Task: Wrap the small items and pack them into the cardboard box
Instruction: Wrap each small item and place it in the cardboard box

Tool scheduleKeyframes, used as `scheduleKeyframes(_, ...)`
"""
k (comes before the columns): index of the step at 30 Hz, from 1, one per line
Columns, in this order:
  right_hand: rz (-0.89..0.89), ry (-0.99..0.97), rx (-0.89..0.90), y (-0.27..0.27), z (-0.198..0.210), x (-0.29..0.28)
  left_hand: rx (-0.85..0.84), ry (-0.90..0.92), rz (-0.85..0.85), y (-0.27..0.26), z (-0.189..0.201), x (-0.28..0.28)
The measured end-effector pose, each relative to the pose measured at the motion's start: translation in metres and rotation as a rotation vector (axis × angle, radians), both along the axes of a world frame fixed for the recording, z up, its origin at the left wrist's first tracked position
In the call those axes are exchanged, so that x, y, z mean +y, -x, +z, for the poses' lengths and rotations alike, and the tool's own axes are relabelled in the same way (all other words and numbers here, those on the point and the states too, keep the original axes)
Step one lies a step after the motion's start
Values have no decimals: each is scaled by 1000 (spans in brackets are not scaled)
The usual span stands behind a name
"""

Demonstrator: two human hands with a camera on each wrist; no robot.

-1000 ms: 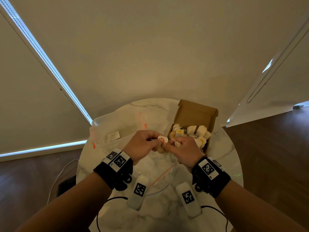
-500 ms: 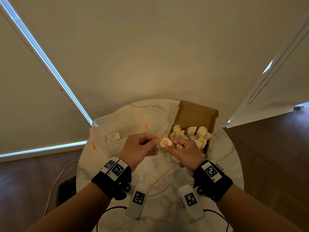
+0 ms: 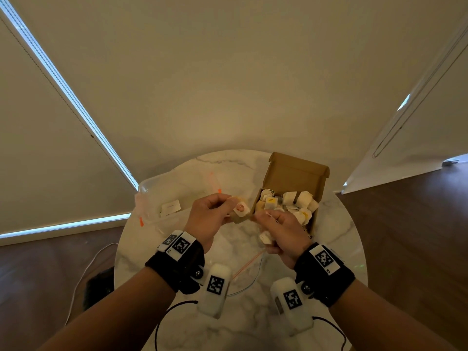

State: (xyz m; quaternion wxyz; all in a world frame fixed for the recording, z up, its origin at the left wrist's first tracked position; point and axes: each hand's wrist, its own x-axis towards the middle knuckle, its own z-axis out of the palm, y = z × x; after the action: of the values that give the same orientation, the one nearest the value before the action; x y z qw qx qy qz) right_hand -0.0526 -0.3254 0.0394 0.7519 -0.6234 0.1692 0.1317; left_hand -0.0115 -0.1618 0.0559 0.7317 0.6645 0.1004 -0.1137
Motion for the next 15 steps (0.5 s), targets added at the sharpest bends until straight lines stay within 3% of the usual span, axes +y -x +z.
scheduleKeyframes(3, -21, -158, 129, -2, 5, -4, 5, -14, 9, 0, -3, 5)
scheduleKeyframes(7, -26, -295, 190, -6, 10, -6, -104, -171, -82, 8, -8, 10)
scheduleKeyframes(15, -48, -320, 218, -4, 11, -7, -312, -345, -195, 13, -15, 19)
